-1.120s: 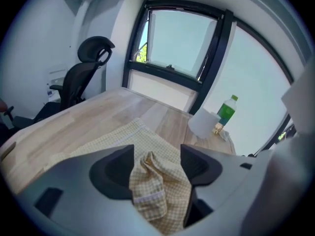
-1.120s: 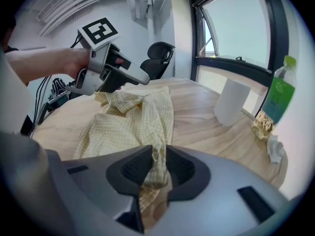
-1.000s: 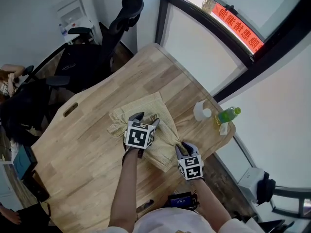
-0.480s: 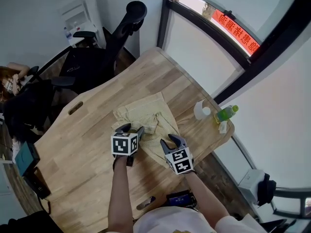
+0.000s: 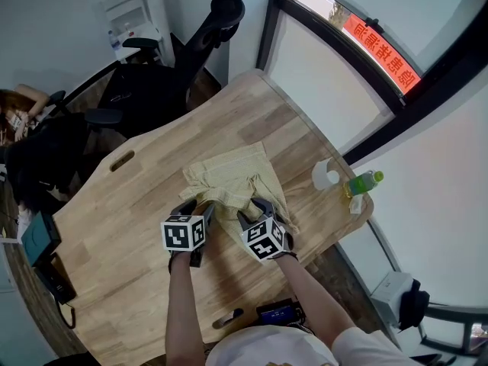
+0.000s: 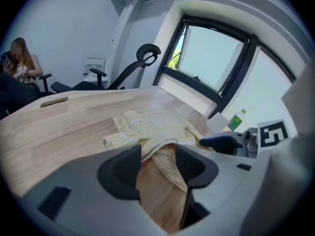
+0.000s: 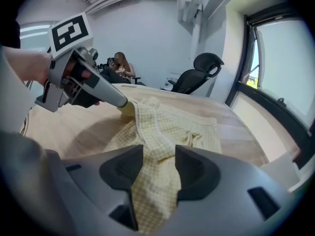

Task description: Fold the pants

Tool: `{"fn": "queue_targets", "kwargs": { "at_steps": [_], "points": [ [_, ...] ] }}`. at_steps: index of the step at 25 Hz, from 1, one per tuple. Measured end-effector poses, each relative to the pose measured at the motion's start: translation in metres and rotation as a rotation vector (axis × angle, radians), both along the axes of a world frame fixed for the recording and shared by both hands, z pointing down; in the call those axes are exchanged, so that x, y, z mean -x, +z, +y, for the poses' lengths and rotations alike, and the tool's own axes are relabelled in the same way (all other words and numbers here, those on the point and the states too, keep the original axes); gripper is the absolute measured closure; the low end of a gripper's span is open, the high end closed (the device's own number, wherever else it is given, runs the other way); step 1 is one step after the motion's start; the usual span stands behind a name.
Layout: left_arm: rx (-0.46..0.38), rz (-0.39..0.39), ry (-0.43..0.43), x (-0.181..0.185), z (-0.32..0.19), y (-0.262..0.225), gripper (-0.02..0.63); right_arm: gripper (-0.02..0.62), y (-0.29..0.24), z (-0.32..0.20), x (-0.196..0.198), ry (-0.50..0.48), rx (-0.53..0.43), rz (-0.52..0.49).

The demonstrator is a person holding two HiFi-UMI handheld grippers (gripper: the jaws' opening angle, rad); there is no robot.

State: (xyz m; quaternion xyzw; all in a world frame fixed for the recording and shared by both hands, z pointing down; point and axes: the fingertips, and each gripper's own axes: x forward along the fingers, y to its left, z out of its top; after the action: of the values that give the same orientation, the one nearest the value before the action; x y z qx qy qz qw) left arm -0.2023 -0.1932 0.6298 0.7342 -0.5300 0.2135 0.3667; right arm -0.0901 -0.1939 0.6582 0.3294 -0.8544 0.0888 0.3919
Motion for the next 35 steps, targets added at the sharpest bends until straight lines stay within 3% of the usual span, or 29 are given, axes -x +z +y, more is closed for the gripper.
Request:
{"fn": "queue_targets", "kwargs": {
  "at_steps": [5,7,12,18,26,35],
  "points": [
    [0.000,0.003,-0.012,0.005,0.002,0.003,0.397,0.430,0.010,-0.004,-0.003,0.005,-0.054,0.090],
    [-0.001,0.010,-0.016,0.004,0.001,0.002,0.408,0.572,0.011,-0.004,-0.001,-0.007,-0.054,0.090],
    [-0.022,0.050,-0.024,0.000,0.002,-0.010,0.488,0.578,-0.009,-0.013,0.004,0.015,-0.071,0.028],
    [-0.013,0.038,-0.001,-0.007,0.001,-0.006,0.589,0.580,-0.048,-0.048,0.001,0.069,-0.111,-0.059],
    [-0.003,0.044,0.013,-0.012,-0.007,-0.001,0.598,0.580,-0.069,-0.095,-0.004,0.095,-0.122,-0.119],
    [-0.103,-0.005,-0.045,0.000,-0.051,-0.017,0.598,0.578,-0.060,-0.144,-0.005,0.135,-0.063,-0.180]
  ]
}}
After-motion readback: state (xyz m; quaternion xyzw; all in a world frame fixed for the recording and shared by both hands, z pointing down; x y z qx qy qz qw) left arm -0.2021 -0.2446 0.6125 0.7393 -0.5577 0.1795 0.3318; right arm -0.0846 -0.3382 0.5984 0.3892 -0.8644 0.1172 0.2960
